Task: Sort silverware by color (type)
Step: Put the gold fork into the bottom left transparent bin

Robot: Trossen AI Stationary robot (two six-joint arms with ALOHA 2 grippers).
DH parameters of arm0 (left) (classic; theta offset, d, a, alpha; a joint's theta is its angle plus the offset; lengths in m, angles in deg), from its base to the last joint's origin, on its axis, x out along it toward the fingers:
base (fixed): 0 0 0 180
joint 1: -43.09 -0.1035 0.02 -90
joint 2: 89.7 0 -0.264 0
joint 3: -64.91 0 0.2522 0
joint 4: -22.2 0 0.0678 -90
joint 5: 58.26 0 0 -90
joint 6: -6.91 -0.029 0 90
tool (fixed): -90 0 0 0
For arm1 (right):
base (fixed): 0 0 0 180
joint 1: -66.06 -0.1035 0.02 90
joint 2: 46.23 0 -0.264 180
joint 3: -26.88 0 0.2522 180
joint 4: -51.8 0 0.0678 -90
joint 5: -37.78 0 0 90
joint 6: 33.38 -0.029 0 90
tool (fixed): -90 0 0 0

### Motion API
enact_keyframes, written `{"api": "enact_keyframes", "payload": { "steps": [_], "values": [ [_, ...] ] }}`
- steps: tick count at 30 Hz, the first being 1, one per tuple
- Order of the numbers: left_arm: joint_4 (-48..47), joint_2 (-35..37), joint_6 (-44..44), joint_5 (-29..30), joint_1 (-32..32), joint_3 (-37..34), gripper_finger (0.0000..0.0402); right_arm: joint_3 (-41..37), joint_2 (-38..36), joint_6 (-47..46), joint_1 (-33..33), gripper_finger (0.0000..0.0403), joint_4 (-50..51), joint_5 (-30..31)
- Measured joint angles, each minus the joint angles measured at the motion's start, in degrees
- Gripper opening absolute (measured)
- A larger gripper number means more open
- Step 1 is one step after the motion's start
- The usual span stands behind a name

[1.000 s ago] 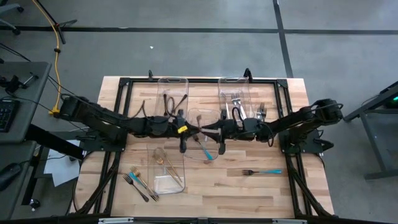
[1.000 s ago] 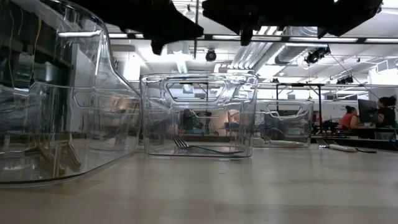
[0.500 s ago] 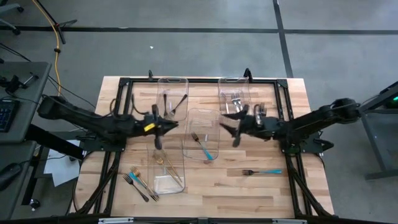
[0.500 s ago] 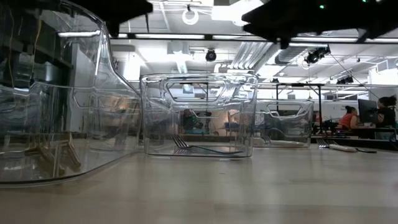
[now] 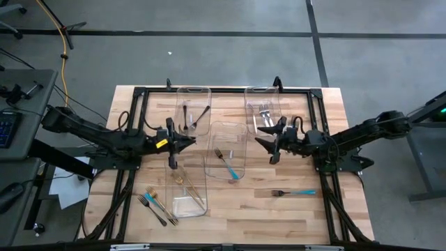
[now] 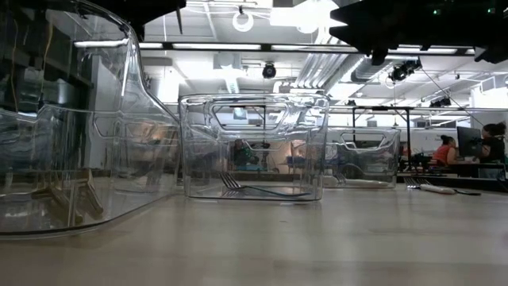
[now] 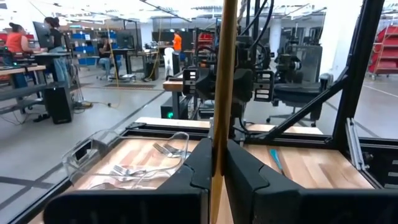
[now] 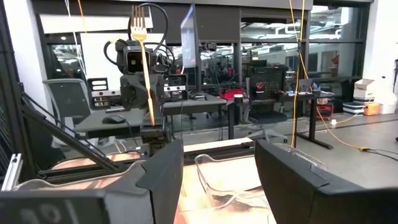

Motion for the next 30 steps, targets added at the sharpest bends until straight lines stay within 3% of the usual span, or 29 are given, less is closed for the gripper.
{"api": "enact_keyframes", "payload": {
  "steps": [21,25,30],
  "values": [
    [-0.67,0.00,-0.60,-0.27,0.02,0.00,0.0015,0.02,0.00,-2.38,0.02,0.0195,1.64,-0.07],
    [-4.24,-0.02,-2.87,-5.86,0.77,0.00,0.0013,0.02,0.02,-2.40,0.02,0.0195,1.73,-0.06],
    [-10.56,-0.02,-9.63,-13.50,6.13,0.02,0.0013,0.04,0.02,-2.40,0.02,0.0195,2.31,-0.07]
  ]
}}
